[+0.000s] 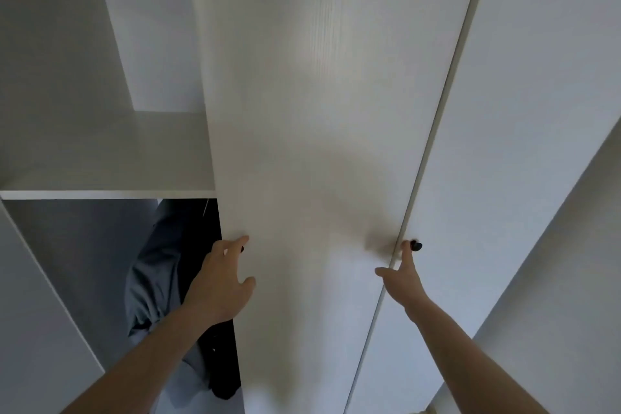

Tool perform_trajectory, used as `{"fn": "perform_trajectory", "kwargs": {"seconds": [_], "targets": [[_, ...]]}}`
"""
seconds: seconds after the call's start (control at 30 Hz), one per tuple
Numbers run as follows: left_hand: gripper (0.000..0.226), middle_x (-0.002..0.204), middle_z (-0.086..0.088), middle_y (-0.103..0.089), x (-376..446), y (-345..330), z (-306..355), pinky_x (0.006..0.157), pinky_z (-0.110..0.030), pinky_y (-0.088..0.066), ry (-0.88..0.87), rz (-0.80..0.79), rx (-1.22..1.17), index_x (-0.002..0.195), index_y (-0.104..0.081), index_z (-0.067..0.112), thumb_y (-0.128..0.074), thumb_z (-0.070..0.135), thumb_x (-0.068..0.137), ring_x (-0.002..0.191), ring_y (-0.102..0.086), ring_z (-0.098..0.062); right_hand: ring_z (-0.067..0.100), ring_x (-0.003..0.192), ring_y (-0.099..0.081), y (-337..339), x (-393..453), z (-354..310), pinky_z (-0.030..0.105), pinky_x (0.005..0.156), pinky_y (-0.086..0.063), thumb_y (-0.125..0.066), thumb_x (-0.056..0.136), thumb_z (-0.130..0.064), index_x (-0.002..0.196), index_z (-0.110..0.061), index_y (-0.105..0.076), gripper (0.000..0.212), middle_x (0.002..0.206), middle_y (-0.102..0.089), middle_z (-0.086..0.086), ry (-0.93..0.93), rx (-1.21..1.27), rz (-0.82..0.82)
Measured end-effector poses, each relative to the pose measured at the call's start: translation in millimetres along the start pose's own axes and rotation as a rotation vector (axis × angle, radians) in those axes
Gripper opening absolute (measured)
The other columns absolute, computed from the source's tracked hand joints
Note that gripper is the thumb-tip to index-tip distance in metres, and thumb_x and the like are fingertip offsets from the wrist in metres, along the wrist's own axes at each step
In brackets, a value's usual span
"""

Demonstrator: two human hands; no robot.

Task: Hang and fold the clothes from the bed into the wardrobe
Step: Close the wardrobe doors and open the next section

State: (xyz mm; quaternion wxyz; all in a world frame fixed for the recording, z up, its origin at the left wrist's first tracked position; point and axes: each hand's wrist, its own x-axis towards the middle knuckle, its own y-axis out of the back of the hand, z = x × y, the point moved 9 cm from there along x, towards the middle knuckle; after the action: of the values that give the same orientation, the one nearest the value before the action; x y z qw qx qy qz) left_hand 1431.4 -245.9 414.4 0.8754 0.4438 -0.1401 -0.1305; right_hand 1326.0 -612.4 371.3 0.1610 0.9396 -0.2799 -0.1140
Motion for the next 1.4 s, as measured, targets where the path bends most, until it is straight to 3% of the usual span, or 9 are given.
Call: {"fn": "perform_trajectory", "kwargs": {"seconds": [0.23, 0.33, 0.43, 0.53, 0.63, 0.77, 0.83, 1.2, 1.4], "targets": [[0.075, 0.16, 0.007, -0.023, 16, -16, -17, 0.116, -0.035, -0.038, -0.044, -0.079, 0.032, 0.159, -0.026, 0.021, -0.063, 0.035, 0.095, 0.144, -0.034, -0.017, 0.021, 0.156, -0.021, -12, 0, 5, 0.038, 0.111, -0.031, -0.063, 0.094, -0.009, 0.163, -0.038, 0.0, 0.098, 0.171, -0.016, -0.006, -0.033, 0.021, 0.056], [0.073, 0.154, 0.006, -0.023, 18, -19, -17, 0.104, -0.037, -0.048, -0.061, -0.059, 0.03, 0.154, -0.028, 0.024, -0.065, 0.034, 0.092, 0.135, -0.042, -0.019, 0.025, 0.153, -0.028, -19, -16, 21, 0.041, 0.113, -0.035, -0.065, 0.094, -0.012, 0.163, -0.04, 0.002, 0.1, 0.171, -0.016, 0.003, -0.079, -0.025, 0.057], [0.067, 0.138, 0.006, -0.027, 20, -9, -20, 0.072, -0.035, -0.052, -0.048, 0.034, 0.023, 0.141, -0.031, 0.03, -0.07, 0.033, 0.086, 0.108, -0.054, -0.02, 0.025, 0.135, -0.05, -26, -39, 29, 0.029, 0.09, -0.046, -0.065, 0.094, -0.01, 0.163, -0.042, 0.001, 0.1, 0.171, -0.017, 0.003, -0.088, -0.059, 0.045], [0.063, 0.141, 0.004, -0.033, 24, -10, -22, 0.074, -0.036, -0.051, -0.039, 0.017, 0.046, 0.138, -0.034, 0.028, -0.07, 0.032, 0.087, 0.107, -0.055, -0.022, 0.022, 0.15, -0.035, -31, -62, 36, 0.027, 0.092, -0.044, -0.064, 0.094, -0.01, 0.162, -0.046, 0.0, 0.1, 0.171, -0.017, -0.001, -0.071, -0.082, 0.03], [0.059, 0.147, -0.001, -0.036, 21, -13, -14, 0.08, -0.041, -0.053, -0.035, -0.004, 0.072, 0.139, -0.035, 0.019, -0.066, 0.024, 0.089, 0.106, -0.059, -0.03, 0.014, 0.15, -0.034, -35, -91, 39, 0.018, 0.076, -0.048, -0.065, 0.094, -0.012, 0.161, -0.049, -0.004, 0.098, 0.17, -0.02, -0.007, -0.053, -0.097, 0.008], [0.048, 0.146, -0.005, -0.039, 2, -8, -2, 0.075, -0.043, -0.053, -0.017, -0.005, 0.135, 0.133, -0.04, 0.015, -0.062, 0.022, 0.091, 0.092, -0.063, -0.04, 0.011, 0.151, -0.032, -36, -133, 36, 0.037, 0.112, -0.044, -0.065, 0.093, -0.016, 0.161, -0.049, -0.009, 0.094, 0.167, -0.02, -0.021, 0.023, -0.131, -0.021], [0.042, 0.142, -0.006, -0.044, -17, -5, 7, 0.074, -0.042, -0.053, -0.038, 0.01, 0.181, 0.129, -0.044, 0.015, -0.06, 0.022, 0.091, 0.092, -0.063, -0.041, 0.008, 0.148, -0.034, -35, -154, 36, 0.04, 0.12, -0.037, -0.065, 0.094, -0.017, 0.161, -0.048, -0.013, 0.09, 0.165, -0.021, -0.024, 0.041, -0.128, -0.041], [0.04, 0.14, -0.003, -0.051, -151, -28, 84, 0.074, -0.033, -0.051, -0.143, 0.006, 0.348, 0.133, -0.05, 0.015, -0.046, 0.027, 0.095, 0.093, -0.066, -0.025, -0.004, 0.138, -0.037, 0, -280, 61, 0.024, 0.111, -0.038, -0.063, 0.097, -0.023, 0.153, -0.059, -0.019, 0.08, 0.148, -0.027, -0.043, 0.101, -0.166, -0.103], [0.021, 0.114, -0.004, -0.062, -213, -59, 163, 0.067, -0.029, -0.042, -0.33, -0.099, 0.473, 0.111, -0.052, 0.016, -0.051, 0.025, 0.092, 0.092, -0.066, -0.023, 0.006, 0.138, -0.044, 39, -336, 82, 0.03, 0.11, -0.043, -0.065, 0.095, -0.023, 0.151, -0.056, -0.027, 0.075, 0.153, -0.035, -0.028, 0.086, -0.167, -0.056]]}}
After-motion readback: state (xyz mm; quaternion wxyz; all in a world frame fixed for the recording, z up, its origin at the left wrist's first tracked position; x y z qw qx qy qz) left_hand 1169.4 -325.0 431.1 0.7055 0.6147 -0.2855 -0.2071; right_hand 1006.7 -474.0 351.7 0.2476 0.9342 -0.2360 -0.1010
